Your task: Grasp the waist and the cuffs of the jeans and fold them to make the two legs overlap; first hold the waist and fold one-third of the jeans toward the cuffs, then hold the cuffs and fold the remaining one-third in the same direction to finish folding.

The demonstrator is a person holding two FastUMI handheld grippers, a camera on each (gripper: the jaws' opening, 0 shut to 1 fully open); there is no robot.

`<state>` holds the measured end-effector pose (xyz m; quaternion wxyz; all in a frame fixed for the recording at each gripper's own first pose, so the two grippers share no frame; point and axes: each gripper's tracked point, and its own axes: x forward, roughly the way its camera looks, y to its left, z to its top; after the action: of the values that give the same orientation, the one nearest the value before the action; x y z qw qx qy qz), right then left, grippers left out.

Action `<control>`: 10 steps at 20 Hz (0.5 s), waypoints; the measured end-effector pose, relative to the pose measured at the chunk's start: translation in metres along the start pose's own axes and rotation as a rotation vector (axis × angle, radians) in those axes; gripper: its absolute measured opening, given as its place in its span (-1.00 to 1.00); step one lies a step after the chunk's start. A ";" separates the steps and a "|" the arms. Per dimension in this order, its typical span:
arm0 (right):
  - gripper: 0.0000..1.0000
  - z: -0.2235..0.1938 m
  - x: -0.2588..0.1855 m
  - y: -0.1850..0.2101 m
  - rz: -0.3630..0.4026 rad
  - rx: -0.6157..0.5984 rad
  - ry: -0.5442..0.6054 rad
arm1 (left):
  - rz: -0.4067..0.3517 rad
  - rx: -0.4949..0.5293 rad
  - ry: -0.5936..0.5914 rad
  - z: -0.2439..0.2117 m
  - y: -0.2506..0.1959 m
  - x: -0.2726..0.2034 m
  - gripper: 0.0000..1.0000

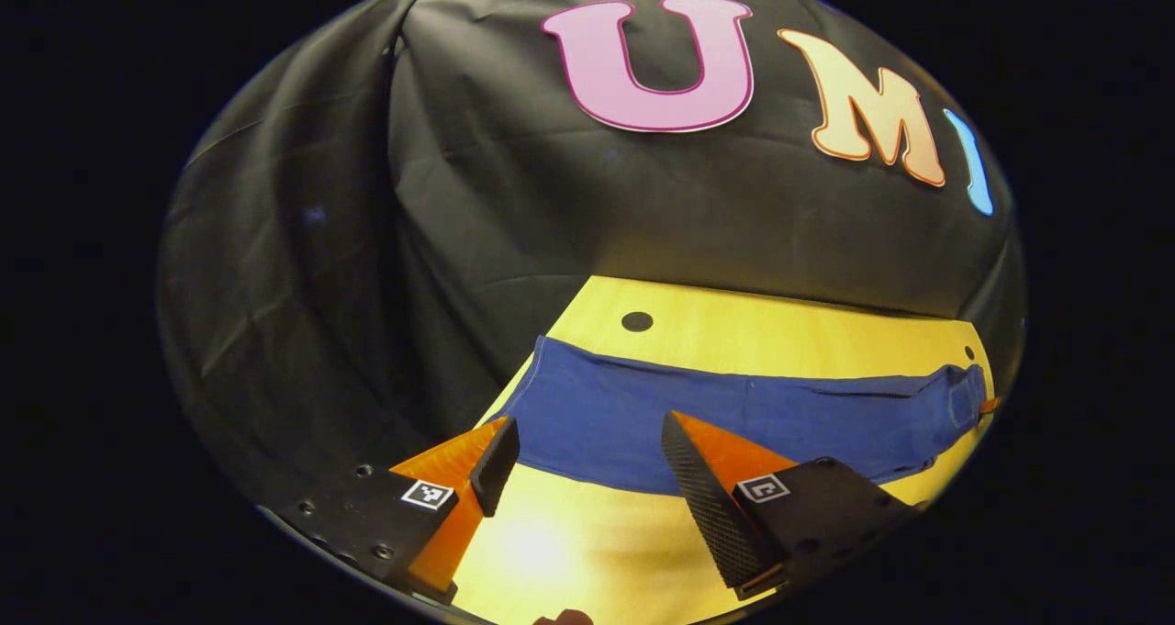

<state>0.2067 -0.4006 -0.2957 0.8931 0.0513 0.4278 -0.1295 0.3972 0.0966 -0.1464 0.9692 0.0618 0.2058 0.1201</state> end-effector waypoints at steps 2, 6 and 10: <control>0.92 -0.002 0.002 0.002 0.012 -0.008 0.007 | -0.011 0.004 -0.007 0.009 -0.013 -0.003 0.92; 0.78 -0.005 0.003 0.001 0.009 -0.021 0.006 | -0.021 0.023 -0.022 0.025 -0.032 -0.015 0.92; 0.10 -0.008 0.010 0.014 0.025 -0.023 0.000 | -0.053 0.029 -0.027 0.031 -0.049 -0.024 0.92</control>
<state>0.2105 -0.3874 -0.3084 0.8952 0.0465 0.4285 -0.1135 0.3991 0.0414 -0.1171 0.9738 0.0719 0.1960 0.0906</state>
